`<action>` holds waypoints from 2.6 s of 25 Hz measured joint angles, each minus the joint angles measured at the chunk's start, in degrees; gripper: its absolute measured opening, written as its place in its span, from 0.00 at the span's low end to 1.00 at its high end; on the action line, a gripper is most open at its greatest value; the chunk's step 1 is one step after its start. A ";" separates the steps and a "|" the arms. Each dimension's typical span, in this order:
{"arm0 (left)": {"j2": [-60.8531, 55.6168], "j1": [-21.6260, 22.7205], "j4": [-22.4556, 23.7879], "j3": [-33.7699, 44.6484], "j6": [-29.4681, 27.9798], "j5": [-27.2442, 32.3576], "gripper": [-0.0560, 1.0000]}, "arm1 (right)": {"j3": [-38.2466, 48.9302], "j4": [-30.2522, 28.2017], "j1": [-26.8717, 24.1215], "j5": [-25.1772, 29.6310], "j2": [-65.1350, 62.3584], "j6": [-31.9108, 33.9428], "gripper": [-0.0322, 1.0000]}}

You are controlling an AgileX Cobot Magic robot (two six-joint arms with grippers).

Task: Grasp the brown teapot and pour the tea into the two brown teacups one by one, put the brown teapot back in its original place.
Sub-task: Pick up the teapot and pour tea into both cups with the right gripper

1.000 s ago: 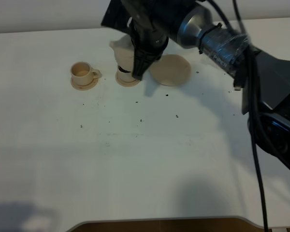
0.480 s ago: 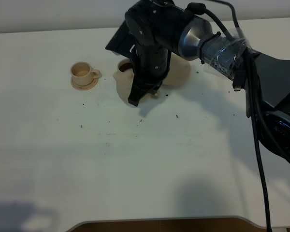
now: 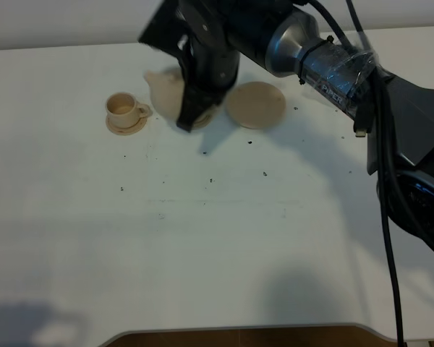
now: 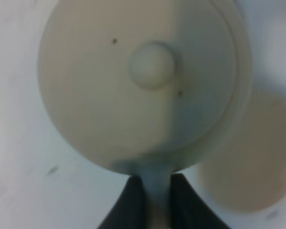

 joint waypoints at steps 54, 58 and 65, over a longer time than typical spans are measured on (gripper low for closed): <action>0.00 0.00 0.00 0.00 0.00 0.00 0.40 | -2.00 -40.08 3.32 -32.49 13.12 -21.03 0.15; 0.00 0.00 0.00 0.00 0.00 0.00 0.40 | -2.00 -40.44 3.32 -32.50 13.12 -23.94 0.15; 0.00 0.00 0.00 0.00 0.00 0.00 0.40 | -2.00 -40.84 3.32 -33.11 13.12 -27.04 0.15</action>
